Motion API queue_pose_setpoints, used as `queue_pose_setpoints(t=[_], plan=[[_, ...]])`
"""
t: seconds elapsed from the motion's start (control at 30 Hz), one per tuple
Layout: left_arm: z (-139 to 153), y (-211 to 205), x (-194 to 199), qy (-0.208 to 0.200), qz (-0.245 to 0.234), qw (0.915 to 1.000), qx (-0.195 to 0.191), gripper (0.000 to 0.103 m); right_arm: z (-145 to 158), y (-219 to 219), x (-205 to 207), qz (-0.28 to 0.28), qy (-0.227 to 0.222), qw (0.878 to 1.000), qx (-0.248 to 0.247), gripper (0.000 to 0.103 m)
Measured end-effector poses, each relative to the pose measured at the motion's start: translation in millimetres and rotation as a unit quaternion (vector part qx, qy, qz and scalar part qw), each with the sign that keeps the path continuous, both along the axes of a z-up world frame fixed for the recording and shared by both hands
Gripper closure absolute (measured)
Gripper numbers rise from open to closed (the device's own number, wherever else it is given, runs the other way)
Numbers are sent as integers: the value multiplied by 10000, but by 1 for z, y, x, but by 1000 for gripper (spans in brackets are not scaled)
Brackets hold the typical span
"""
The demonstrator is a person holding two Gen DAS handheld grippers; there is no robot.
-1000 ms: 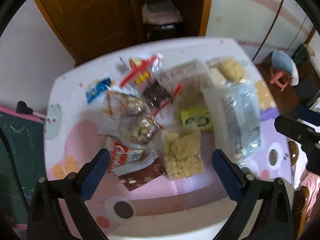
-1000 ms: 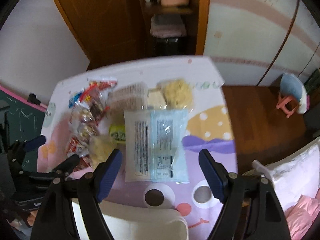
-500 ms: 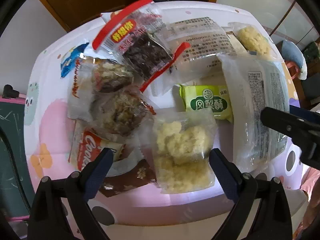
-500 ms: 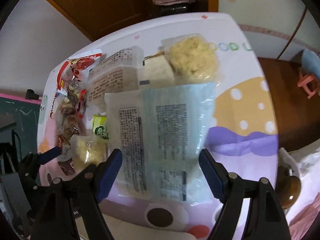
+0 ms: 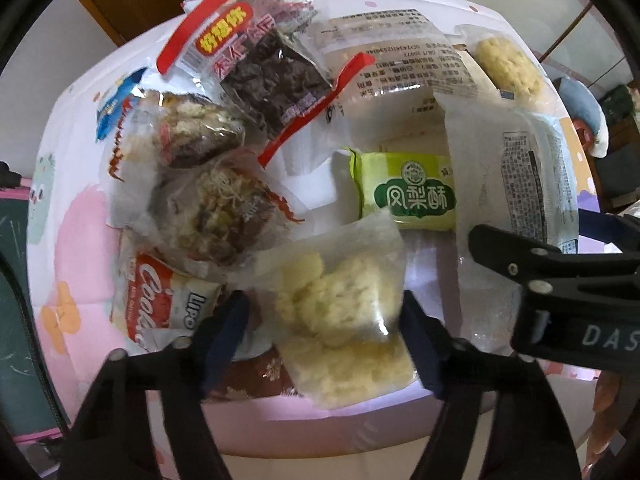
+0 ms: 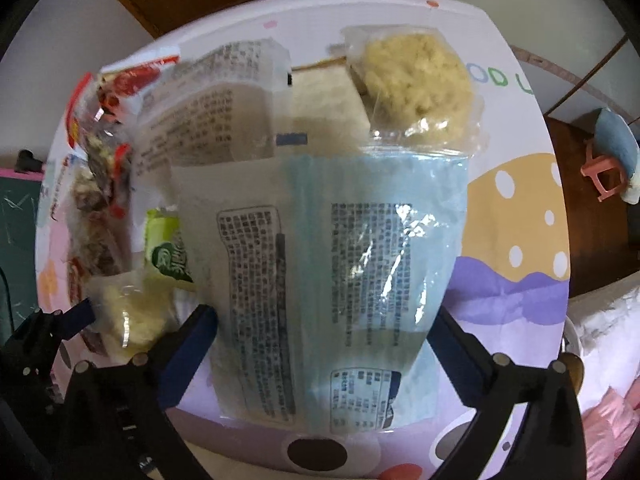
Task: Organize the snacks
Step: 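Grasp the yellow puffed-snack bag with the left gripper while the right grasps the clear wafer bag, then carry both bags to the white tray and open both grippers to release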
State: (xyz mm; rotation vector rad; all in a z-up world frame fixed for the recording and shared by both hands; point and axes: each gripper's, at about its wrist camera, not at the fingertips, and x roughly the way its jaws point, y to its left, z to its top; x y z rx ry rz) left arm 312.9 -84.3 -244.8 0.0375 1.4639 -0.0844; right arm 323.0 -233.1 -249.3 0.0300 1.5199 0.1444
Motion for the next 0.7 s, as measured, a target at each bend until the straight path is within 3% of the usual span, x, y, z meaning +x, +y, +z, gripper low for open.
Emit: queue_pose_setpoints(t=[0.1,0.3,0.43,0.5,0.7], plan=[[0,-4,-3,-120,-49,9999,38,52,-4,5,3,16,28,10000,-47,0],[11,-3,-15,-583,-135,9980,224,56,2,12,-1,-69,-93,9999,44,15],[33,1,-24,-903,-109,9958,114,56,12,6,-10,-223,-251,9992,230,22],[48,2,-29,-1064,-89,9942,95,56,23,0,-16,-373,-374,9979,388,31],[105,10,-47,-1523,-21,9883,32,56,76,-13,-44,-565,-1232,9877,776,35]])
